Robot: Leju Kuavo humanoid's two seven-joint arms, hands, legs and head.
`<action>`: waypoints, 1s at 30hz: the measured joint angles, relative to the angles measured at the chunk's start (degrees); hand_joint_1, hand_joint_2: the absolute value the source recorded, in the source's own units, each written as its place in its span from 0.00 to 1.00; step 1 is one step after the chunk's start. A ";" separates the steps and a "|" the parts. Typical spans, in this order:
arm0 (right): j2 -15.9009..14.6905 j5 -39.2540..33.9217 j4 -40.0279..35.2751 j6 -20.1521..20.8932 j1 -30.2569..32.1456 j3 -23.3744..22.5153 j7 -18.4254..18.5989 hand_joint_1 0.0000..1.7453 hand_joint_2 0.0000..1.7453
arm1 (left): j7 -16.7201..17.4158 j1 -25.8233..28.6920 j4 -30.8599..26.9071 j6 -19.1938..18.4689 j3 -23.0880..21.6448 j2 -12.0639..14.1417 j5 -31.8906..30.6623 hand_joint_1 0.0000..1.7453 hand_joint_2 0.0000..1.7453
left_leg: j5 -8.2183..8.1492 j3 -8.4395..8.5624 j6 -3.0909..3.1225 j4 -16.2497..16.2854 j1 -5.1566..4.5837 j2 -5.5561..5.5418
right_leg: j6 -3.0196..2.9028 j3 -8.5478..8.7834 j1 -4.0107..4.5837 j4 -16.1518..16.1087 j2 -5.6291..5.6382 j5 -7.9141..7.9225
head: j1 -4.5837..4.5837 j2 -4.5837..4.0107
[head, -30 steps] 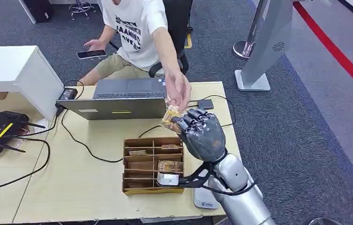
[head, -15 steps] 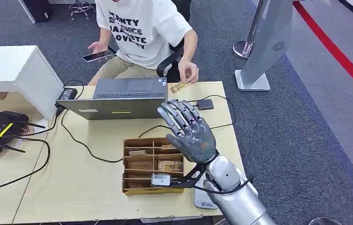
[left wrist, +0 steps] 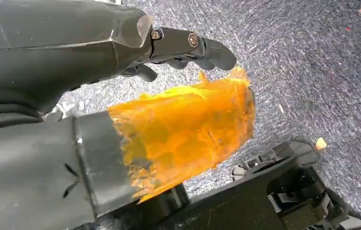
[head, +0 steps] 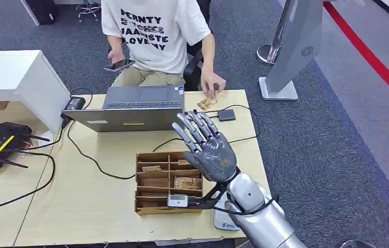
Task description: Pass the card to the sensor for recognition and then transmit it.
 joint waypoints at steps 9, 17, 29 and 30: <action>1.18 -20.73 -9.63 0.00 7.15 -0.38 -6.62 0.13 1.00 | -1.05 1.24 0.00 2.64 0.04 0.07 4.41 0.00 0.00 | -0.03 -0.04 -0.02 0.00 0.00 -0.02 | -0.01 -0.04 0.00 0.00 -0.01 -0.05 | -0.02 0.00; -1.25 -26.77 -15.87 0.07 11.23 4.81 -5.37 0.88 1.00 | -1.60 2.06 0.00 3.69 0.52 0.39 6.45 0.00 0.00 | -0.04 -0.05 0.00 0.00 0.00 -0.01 | -0.01 -0.05 0.00 -0.01 0.00 -0.05 | -0.02 0.00; -5.16 -27.62 -18.77 0.99 12.13 12.77 -2.64 1.00 1.00 | -1.51 2.36 0.00 3.82 0.96 0.59 7.45 0.00 0.00 | -0.04 -0.06 0.00 0.00 0.00 -0.01 | -0.02 -0.04 0.00 -0.01 0.00 -0.05 | -0.02 0.00; -5.42 -27.38 -18.77 1.33 11.84 13.38 -2.33 1.00 1.00 | -1.46 2.35 0.00 3.82 0.96 0.61 7.45 0.00 0.00 | -0.04 -0.06 0.00 0.00 0.00 -0.01 | -0.01 -0.04 0.00 -0.01 0.00 -0.04 | 0.00 0.00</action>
